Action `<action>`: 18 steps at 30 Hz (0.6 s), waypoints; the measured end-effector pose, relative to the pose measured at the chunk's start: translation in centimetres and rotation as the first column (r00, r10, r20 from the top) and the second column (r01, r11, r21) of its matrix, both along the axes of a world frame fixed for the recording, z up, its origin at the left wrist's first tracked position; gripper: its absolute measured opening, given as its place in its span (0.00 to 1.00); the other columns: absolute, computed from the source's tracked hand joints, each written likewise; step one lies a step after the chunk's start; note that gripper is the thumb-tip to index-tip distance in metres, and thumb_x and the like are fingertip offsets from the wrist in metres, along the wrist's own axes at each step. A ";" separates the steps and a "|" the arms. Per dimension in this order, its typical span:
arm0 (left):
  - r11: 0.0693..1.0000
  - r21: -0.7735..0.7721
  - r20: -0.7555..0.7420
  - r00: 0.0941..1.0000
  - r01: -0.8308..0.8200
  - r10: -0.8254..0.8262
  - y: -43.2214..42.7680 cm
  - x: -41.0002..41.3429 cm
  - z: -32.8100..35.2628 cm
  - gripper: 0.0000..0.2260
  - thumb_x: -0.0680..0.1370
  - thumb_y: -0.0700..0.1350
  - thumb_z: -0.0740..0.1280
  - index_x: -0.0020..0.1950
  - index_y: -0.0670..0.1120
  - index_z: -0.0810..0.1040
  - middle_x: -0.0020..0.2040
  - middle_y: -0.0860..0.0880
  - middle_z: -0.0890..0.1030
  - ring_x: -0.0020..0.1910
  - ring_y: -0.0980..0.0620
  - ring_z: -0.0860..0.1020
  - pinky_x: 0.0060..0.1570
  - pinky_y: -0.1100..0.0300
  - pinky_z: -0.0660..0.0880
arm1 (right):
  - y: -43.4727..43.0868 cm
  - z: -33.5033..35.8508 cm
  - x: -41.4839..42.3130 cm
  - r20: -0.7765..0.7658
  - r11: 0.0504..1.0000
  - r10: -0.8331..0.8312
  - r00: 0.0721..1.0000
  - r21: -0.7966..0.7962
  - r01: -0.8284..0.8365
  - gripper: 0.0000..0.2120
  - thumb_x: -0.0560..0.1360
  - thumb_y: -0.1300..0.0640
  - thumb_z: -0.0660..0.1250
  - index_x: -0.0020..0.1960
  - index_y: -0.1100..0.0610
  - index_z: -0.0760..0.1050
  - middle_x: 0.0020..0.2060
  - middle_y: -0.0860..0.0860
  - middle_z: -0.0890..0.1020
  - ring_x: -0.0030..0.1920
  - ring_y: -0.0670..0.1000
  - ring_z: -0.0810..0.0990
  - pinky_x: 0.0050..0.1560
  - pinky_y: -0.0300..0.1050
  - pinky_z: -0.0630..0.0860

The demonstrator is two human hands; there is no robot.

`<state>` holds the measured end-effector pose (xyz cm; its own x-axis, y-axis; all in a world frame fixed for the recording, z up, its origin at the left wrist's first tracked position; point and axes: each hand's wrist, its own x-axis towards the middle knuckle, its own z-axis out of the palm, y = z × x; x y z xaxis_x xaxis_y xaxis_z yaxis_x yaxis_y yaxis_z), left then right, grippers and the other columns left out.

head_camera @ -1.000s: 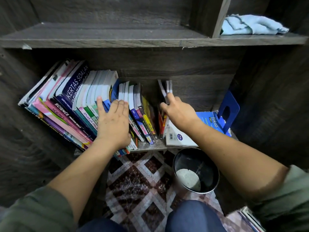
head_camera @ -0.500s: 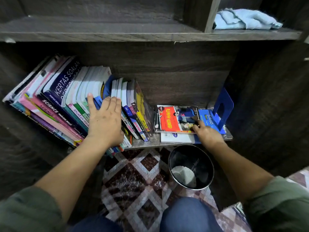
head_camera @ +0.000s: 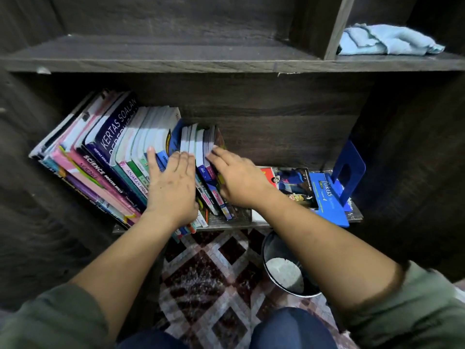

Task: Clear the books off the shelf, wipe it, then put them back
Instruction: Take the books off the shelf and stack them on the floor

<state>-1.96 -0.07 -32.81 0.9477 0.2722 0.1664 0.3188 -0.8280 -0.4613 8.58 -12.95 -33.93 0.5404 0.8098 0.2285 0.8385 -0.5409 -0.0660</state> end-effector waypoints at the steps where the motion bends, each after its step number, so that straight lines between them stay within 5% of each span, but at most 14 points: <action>1: 1.000 -0.003 -0.001 1.000 0.002 -0.002 0.0 0.0 0.0 0.45 0.72 0.61 0.61 0.79 0.42 0.45 0.79 0.45 0.52 0.77 0.47 0.52 0.68 0.29 0.38 | 0.2 0.0 -0.1 0.012 1.000 -0.007 1.000 -0.027 0.008 0.39 0.73 0.55 0.69 0.78 0.54 0.53 0.78 0.53 0.55 0.76 0.53 0.57 0.73 0.51 0.58; 9: 1.000 0.007 -0.002 1.000 0.011 -0.011 0.2 -0.1 -0.2 0.46 0.71 0.61 0.61 0.79 0.41 0.44 0.79 0.44 0.52 0.77 0.46 0.51 0.68 0.29 0.38 | -0.3 0.6 0.9 0.073 1.000 -0.018 0.997 0.013 0.017 0.24 0.78 0.50 0.62 0.69 0.59 0.63 0.77 0.55 0.60 0.72 0.57 0.67 0.63 0.51 0.71; 12: 1.000 0.017 -0.001 1.000 0.009 -0.009 0.1 -0.1 -0.2 0.45 0.71 0.60 0.61 0.79 0.41 0.44 0.79 0.44 0.51 0.77 0.46 0.51 0.68 0.29 0.38 | 0.2 0.7 0.9 0.097 0.999 0.025 0.995 -0.027 -0.023 0.24 0.79 0.53 0.62 0.72 0.58 0.60 0.75 0.55 0.64 0.65 0.58 0.75 0.54 0.52 0.75; 18: 0.999 0.052 -0.018 1.000 0.009 -0.008 0.3 -0.1 -0.4 0.43 0.72 0.59 0.60 0.79 0.41 0.42 0.79 0.44 0.50 0.77 0.46 0.50 0.67 0.28 0.37 | 0.9 -0.4 0.9 0.090 0.998 0.010 0.996 -0.060 -0.005 0.29 0.77 0.55 0.65 0.75 0.55 0.59 0.75 0.56 0.62 0.69 0.59 0.70 0.59 0.55 0.76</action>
<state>-2.10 0.22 -33.20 0.9528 0.2556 0.1636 0.3035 -0.8054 -0.5092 9.45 -12.02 -34.30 0.5136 0.8274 0.2273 0.8436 -0.5353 0.0425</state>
